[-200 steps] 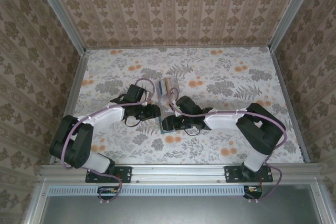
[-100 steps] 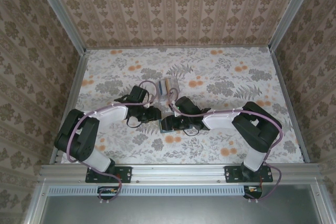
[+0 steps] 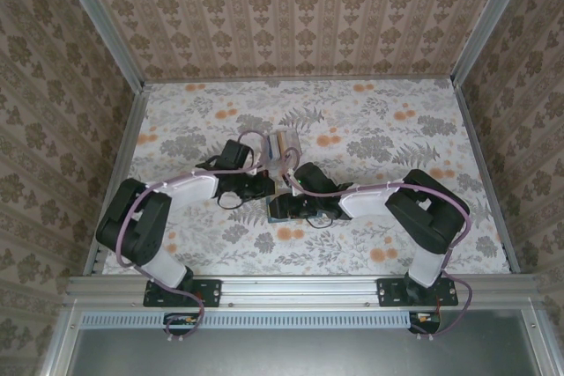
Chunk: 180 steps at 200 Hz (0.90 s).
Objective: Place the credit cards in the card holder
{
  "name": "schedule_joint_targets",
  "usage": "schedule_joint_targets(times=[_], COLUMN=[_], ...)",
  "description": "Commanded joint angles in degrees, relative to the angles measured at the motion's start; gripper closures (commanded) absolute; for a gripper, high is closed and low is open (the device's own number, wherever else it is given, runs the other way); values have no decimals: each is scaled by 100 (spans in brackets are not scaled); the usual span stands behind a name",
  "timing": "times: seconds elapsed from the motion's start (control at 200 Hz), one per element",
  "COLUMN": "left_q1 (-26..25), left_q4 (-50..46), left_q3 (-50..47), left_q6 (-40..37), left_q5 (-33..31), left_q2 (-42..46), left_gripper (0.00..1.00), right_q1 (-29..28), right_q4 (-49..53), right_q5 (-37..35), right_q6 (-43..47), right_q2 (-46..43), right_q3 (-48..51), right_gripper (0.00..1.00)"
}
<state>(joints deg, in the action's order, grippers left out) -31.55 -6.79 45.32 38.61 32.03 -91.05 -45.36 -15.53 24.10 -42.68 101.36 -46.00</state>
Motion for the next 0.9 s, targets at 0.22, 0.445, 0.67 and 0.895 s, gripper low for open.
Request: schedule_joint_targets(times=[0.22,0.445,0.67,0.895], left_q1=[-13,9,17,9], left_q4=[351,370,259,151], left_q3=[-269,-291,-271,-335], left_q6=[93,44,49,68], left_q5=[-283,-284,-357,-393], left_q2=[-588,-727,-603,-330], left_gripper=[100,100,100,100], right_q1=[82,176,951,1240], right_q4=[153,1573,2841,3364], right_q5=[-62,-1004,-1989,-1654], right_q6=[-108,390,921,1496], right_q2=[-246,-1375,-1268,-91], right_q3=[12,-607,-1510,-2959], right_gripper=[47,40,38,39])
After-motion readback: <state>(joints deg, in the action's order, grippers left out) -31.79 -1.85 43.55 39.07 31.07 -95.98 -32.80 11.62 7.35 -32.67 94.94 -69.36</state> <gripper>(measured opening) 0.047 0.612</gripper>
